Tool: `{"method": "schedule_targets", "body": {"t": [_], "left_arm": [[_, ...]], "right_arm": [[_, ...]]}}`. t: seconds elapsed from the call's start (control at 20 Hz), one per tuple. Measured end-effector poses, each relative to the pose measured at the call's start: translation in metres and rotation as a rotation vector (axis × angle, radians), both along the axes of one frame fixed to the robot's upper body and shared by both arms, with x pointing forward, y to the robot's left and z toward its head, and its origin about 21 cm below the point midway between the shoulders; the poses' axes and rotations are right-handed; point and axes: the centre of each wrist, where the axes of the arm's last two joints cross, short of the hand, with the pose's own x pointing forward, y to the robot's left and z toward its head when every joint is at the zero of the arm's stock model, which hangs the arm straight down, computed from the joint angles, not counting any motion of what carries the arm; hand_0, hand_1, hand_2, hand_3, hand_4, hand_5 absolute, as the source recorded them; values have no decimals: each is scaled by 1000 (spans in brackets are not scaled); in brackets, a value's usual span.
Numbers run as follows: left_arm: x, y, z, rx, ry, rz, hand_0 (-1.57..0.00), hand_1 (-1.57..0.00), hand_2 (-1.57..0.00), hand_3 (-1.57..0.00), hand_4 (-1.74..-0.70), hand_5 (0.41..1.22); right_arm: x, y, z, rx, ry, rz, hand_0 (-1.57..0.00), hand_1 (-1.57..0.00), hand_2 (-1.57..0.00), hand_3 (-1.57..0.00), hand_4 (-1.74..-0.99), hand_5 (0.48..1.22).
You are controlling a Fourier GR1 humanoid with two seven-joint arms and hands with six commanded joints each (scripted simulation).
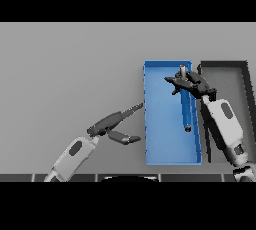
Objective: Pick up the blue pipe and place it into the blue bin.
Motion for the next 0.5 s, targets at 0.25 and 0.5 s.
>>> {"method": "schedule_targets", "body": {"t": [0.25, 0.5], "left_arm": [[2, -2, 4, 9, 1, 6, 1, 1, 1, 1, -889, 453], [2, 1, -2, 11, 6, 6, 1, 1, 1, 1, -897, 450]], "right_arm": [[-1, 5, -9, -43, 194, 8, -427, -382, -364, -293, -1242, 1081], [-2, 12, -15, -277, 159, 118, -139, -124, -119, -95, -1131, 857]]}}
